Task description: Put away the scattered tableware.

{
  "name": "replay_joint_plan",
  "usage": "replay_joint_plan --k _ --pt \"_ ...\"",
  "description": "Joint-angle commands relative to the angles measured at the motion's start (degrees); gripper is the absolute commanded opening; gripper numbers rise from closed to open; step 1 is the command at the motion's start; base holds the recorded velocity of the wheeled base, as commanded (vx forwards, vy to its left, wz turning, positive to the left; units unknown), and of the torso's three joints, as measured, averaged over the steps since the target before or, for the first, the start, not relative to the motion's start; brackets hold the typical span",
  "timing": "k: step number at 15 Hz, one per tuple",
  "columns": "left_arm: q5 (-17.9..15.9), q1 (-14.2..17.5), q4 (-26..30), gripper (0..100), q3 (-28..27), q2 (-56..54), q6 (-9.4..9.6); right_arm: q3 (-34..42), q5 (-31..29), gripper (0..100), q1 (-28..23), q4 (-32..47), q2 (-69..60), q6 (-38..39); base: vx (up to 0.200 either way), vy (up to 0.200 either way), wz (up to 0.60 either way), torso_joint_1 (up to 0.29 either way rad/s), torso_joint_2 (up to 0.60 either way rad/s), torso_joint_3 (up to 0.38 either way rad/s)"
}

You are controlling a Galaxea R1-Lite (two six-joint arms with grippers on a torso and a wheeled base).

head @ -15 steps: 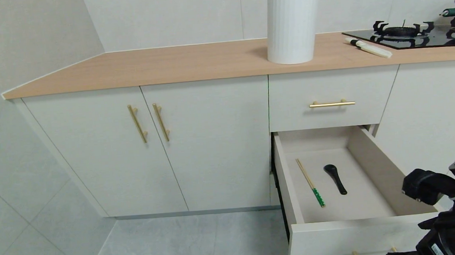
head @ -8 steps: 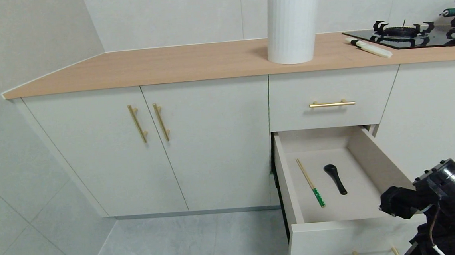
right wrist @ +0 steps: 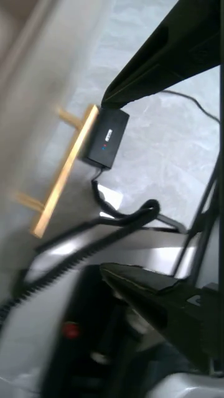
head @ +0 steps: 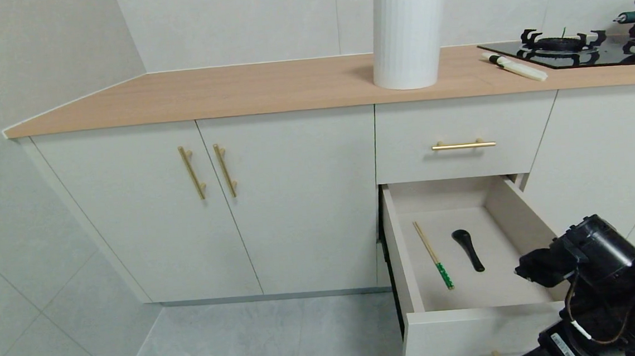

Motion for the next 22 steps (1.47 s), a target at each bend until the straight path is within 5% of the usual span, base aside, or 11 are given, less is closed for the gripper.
replay_joint_plan --k 1,9,22 --pt "0.0 0.0 0.0 100 0.0 0.0 -0.03 -1.2 -0.5 100 -0.9 -0.4 2.2 1.3 0.000 0.000 0.00 0.000 0.00 0.000" --pt "0.0 0.0 0.0 100 0.0 0.0 -0.03 -4.7 -5.4 100 -1.7 -6.6 8.3 10.8 0.000 0.000 0.00 0.000 0.00 0.000" --pt "0.0 0.0 0.0 100 0.0 0.0 -0.03 -2.1 -9.3 100 -5.8 -30.8 16.6 15.1 0.000 0.000 0.00 0.000 0.00 0.000"
